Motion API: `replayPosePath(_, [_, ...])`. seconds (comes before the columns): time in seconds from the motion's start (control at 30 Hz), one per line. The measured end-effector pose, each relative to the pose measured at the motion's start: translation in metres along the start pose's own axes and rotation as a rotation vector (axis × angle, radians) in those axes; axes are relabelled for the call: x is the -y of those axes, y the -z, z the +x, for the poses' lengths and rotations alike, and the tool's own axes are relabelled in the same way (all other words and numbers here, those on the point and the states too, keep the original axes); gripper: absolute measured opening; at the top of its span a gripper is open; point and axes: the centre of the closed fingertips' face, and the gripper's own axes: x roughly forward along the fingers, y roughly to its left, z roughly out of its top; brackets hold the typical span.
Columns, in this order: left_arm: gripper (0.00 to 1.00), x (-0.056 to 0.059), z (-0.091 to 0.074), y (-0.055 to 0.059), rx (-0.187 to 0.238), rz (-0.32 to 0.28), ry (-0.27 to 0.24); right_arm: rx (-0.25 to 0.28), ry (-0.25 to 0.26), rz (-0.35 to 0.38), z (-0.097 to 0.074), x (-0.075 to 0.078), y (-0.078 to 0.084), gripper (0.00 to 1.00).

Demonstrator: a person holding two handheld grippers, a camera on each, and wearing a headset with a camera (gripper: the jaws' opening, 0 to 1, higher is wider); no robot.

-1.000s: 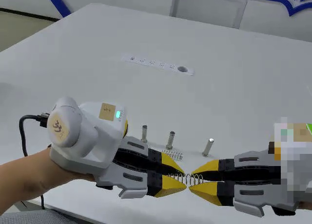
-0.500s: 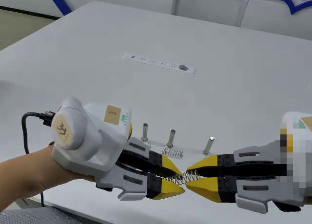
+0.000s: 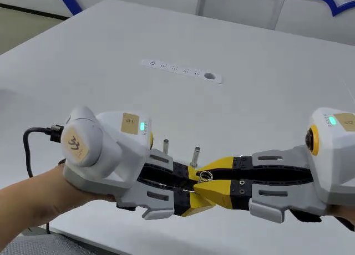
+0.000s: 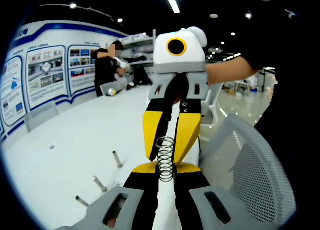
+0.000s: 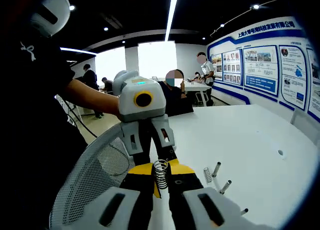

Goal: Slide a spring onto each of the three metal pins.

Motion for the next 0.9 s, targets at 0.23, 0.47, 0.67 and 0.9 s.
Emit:
replayPosePath(0.23, [0.1, -0.001, 0.0, 0.005, -0.023, 0.01, 0.004, -0.046, 0.008, -0.028, 0.002, 0.0, 0.005, 0.11])
replayPosePath(0.47, [0.11, -0.006, -0.004, 0.008, -0.019, -0.042, -0.007, -0.053, 0.015, -0.023, 0.005, 0.004, 0.005, 0.1])
replayPosePath(0.67, [0.17, -0.014, -0.008, 0.022, -0.082, -0.072, -0.039, -0.012, 0.034, -0.001, 0.0, 0.015, -0.005, 0.1])
replayPosePath(0.9, [0.25, -0.034, -0.023, 0.018, -0.016, -0.128, -0.118, -0.012, 0.12, 0.007, -0.014, 0.041, -0.006, 0.1])
